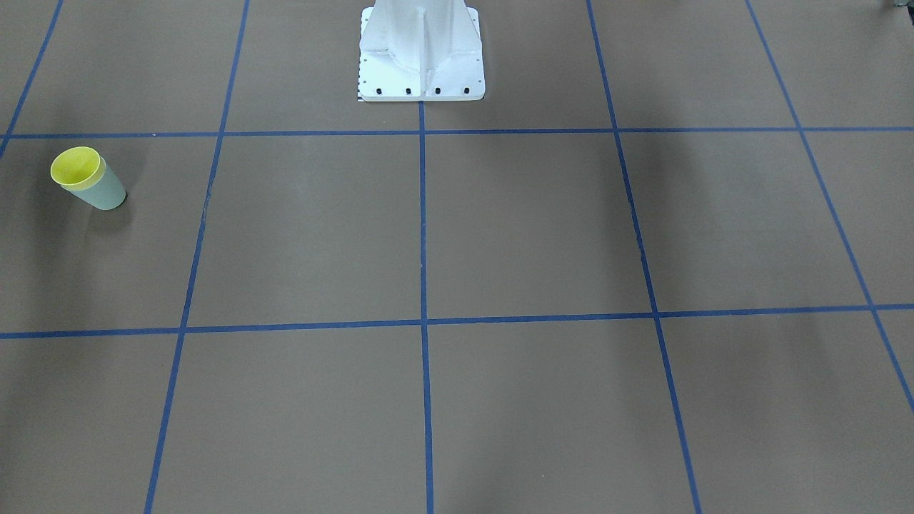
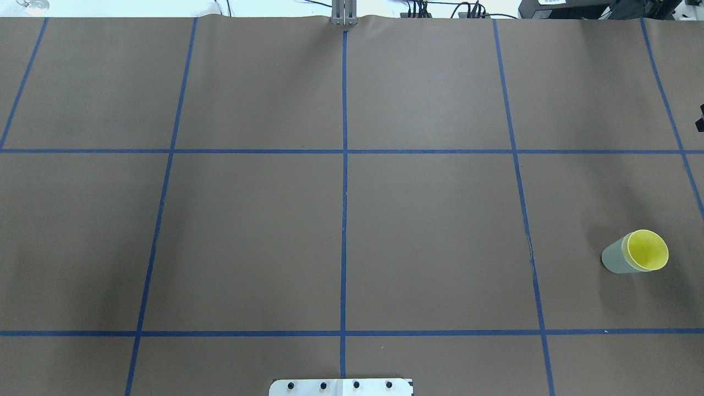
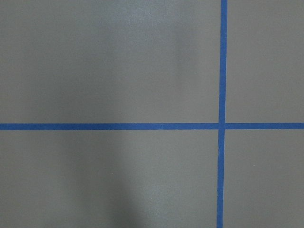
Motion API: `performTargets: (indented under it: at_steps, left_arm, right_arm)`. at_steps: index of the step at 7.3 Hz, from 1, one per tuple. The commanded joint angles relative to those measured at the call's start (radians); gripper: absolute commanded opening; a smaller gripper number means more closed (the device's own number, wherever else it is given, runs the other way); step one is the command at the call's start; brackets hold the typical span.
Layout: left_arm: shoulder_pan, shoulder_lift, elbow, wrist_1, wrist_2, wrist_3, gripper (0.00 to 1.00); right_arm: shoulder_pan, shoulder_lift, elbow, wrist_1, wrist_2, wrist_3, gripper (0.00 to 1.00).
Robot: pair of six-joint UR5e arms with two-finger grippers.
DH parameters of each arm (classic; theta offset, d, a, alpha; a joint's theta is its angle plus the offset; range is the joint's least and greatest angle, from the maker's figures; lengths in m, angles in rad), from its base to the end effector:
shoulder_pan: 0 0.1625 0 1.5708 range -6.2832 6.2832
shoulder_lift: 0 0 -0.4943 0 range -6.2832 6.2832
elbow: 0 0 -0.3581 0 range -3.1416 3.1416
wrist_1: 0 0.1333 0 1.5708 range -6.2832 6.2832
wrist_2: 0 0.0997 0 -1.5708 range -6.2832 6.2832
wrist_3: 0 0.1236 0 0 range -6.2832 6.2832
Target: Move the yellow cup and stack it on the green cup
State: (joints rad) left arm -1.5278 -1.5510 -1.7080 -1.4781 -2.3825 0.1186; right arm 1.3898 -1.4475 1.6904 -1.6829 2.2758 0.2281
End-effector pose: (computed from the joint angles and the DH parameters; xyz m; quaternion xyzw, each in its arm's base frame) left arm -0.0244 -0.4491 0.6973 0.0263 0.3941 0.0790 0.9153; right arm -0.0412 -0.5206 0.6472 -0.0099 -0.3498 -0.0005 0.9368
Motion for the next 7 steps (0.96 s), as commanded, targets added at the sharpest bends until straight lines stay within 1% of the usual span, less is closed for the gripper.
performTargets:
  at_steps: [1, 3, 4, 6, 7]
  left_arm:
    - [0.004, 0.006, -0.039, 0.004, 0.003, -0.002, 1.0]
    - [0.005, 0.006, -0.036, 0.004, 0.005, -0.001, 1.0]
    - [0.005, 0.005, -0.038, 0.004, 0.005, 0.001, 1.0]
    - [0.001, 0.009, -0.087, 0.008, 0.0, -0.002, 1.0]
    - [0.003, 0.025, -0.084, 0.005, 0.003, -0.001, 1.0]
  right_arm:
    - [0.0, -0.004, 0.014, 0.003, 0.011, 0.008, 1.0]
    - [-0.002, -0.007, 0.012, 0.002, 0.023, 0.005, 1.0]
    - [-0.002, 0.001, 0.012, 0.003, 0.043, 0.005, 1.0]
    - [-0.002, -0.004, 0.018, 0.003, 0.051, 0.008, 1.0]
    - [-0.002, 0.001, 0.023, 0.003, 0.057, 0.008, 1.0]
